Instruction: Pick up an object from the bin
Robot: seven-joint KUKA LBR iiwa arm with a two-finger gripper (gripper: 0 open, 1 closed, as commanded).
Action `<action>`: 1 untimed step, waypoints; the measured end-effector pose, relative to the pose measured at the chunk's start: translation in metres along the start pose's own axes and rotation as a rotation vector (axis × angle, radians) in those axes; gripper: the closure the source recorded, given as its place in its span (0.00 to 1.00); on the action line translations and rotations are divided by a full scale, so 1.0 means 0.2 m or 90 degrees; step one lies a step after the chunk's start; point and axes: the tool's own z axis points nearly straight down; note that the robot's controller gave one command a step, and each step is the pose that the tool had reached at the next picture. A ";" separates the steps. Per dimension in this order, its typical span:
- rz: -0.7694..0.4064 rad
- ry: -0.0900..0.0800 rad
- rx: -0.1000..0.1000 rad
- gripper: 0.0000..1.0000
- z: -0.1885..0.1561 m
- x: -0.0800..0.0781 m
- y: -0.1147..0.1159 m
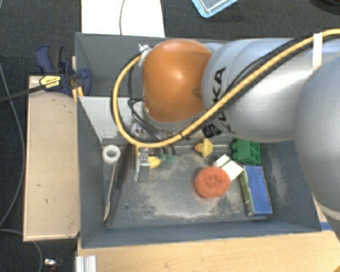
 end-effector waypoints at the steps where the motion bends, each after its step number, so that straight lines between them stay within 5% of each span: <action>1: 0.003 -0.005 -0.001 0.00 -0.02 -0.01 -0.01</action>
Offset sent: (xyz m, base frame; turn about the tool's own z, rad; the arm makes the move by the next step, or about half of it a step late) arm 0.0030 -0.1112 -0.0491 -0.0129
